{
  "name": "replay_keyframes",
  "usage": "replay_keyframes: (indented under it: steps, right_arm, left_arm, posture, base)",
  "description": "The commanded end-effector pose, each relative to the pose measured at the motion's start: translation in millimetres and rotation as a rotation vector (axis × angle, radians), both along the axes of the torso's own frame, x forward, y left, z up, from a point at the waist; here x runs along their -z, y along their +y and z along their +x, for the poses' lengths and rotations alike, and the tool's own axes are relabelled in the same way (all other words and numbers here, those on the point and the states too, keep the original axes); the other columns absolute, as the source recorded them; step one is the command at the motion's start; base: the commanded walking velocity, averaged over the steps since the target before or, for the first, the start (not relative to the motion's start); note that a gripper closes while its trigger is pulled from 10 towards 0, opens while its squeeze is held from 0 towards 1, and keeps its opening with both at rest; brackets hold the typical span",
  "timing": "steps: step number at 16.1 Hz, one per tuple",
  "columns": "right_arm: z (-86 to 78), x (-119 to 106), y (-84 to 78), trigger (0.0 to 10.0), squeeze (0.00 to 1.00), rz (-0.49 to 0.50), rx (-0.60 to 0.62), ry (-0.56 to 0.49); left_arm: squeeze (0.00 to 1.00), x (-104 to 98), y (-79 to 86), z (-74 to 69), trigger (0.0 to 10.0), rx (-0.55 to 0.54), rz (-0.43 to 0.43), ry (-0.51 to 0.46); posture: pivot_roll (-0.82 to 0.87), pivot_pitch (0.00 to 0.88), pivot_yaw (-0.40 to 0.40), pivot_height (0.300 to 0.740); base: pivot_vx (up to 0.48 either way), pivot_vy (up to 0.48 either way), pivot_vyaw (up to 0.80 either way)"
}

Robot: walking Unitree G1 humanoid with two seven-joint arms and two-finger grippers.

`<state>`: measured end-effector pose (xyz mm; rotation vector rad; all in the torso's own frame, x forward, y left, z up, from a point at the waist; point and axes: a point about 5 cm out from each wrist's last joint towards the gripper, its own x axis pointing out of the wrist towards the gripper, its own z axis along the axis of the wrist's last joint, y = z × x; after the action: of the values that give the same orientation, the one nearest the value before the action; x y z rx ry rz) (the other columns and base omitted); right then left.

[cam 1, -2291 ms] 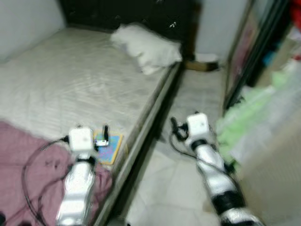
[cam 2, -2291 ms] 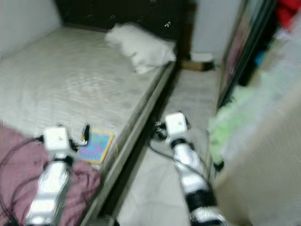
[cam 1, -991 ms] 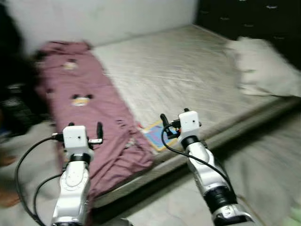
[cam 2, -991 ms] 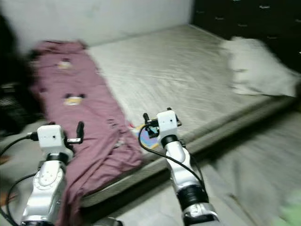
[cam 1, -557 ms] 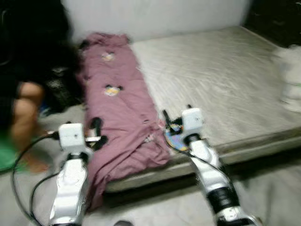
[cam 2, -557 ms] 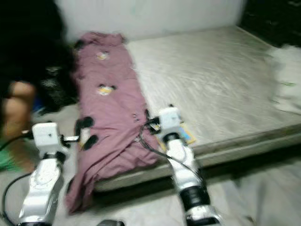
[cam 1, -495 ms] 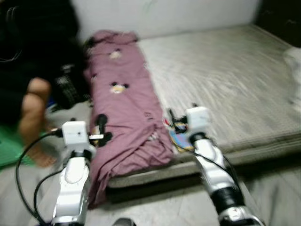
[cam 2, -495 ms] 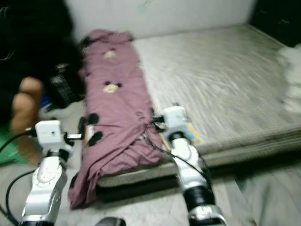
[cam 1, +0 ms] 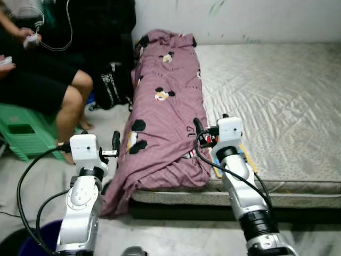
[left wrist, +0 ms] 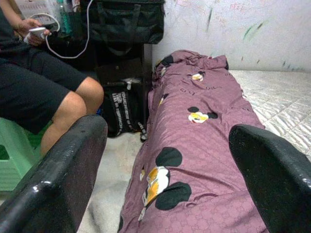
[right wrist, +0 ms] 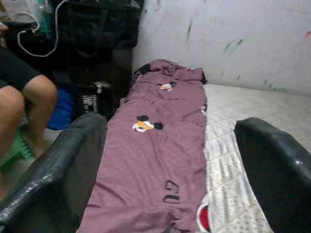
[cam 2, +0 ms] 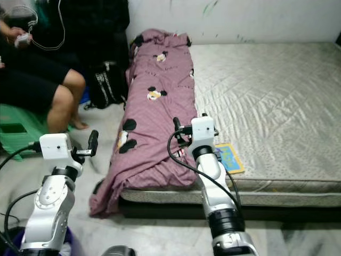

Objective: Clean up the room

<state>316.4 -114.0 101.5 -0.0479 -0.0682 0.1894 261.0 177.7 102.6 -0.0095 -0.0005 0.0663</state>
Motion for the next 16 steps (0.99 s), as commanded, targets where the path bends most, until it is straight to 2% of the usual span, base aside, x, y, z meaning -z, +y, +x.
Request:
replay_keyframes:
  steps: [1, 11, 16]
  right_arm:
    - [4.1, -8.4, 6.5, 10.0, 0.00, 0.008, -0.025, -0.014]
    - [8.2, -8.8, 4.7, 10.0, 0.00, 0.014, -0.026, 0.006]
    - [9.4, -9.8, 5.3, 10.0, 0.00, -0.002, -0.030, 0.002]
  left_arm:
    - [0.00, -7.2, 1.8, 2.0, 10.0, 0.009, 0.003, -0.024]
    - [0.00, -8.5, -0.5, 6.3, 10.0, 0.020, -0.007, -0.031]
    - [0.00, -9.7, 0.6, 7.2, 10.0, 0.004, 0.001, -0.033]
  posture:
    - [0.04, 0.000, 0.001, 0.740]
    - [0.04, 0.000, -0.006, 0.740]
    - [0.04, 0.000, -0.010, 0.740]
  base:
    - [0.394, 0.000, 0.00]
    - [0.379, 0.000, 0.00]
    - [0.000, 0.000, 0.00]
